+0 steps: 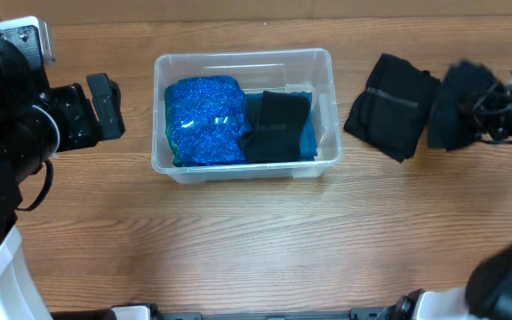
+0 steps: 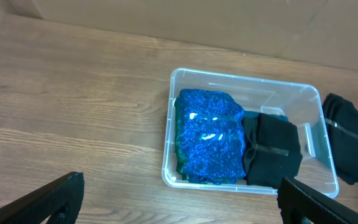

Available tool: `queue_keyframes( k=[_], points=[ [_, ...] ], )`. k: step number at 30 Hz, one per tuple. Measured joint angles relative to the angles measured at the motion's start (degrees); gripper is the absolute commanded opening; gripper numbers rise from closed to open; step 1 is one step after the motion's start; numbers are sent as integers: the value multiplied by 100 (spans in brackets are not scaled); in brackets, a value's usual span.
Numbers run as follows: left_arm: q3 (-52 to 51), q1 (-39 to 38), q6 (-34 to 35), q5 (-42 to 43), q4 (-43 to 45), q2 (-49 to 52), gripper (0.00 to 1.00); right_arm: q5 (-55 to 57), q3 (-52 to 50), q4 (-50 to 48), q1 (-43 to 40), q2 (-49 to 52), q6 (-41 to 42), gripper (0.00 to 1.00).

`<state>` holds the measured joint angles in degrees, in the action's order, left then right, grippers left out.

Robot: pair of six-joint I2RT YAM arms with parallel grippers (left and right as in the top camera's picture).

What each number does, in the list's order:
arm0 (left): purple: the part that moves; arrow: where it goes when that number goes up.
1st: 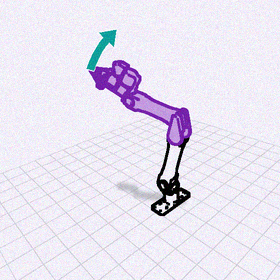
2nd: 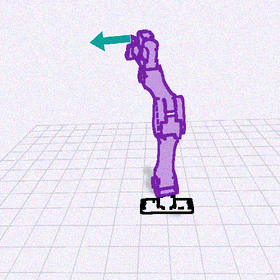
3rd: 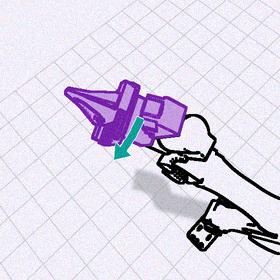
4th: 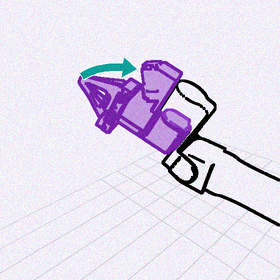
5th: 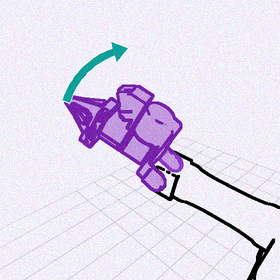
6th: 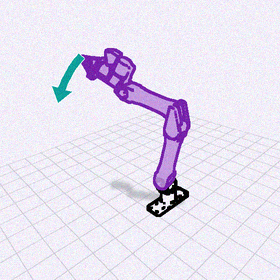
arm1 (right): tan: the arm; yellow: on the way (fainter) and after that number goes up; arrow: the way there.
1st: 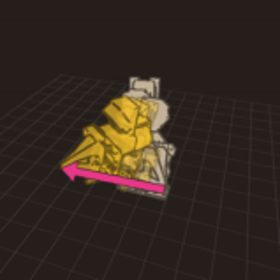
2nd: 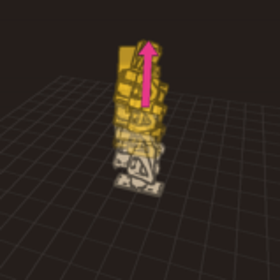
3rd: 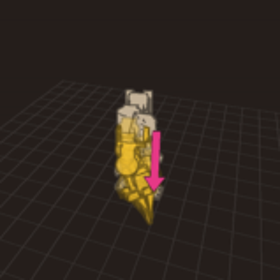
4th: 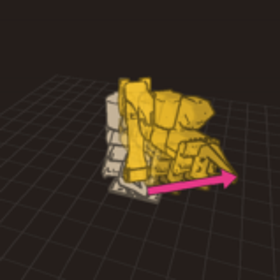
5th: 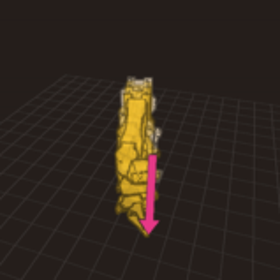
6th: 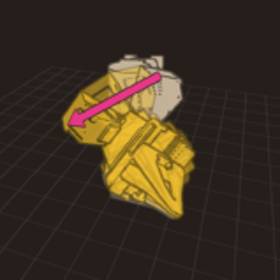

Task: Pack container
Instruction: 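Grasp the second black garment with the right gripper, then place the second black garment into the bin's right side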

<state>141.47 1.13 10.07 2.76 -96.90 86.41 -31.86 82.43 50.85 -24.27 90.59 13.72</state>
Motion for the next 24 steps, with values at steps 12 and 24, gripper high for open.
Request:
queue_keyframes(
  k=[12,24],
  points=[
    [0,0,0,2,2,0,100,26,28,-1550,3429,-332,1351,5],
    [0,0,0,0,2,0,100,413,26,-3412,4811,1416,2653,6]
  ],
)
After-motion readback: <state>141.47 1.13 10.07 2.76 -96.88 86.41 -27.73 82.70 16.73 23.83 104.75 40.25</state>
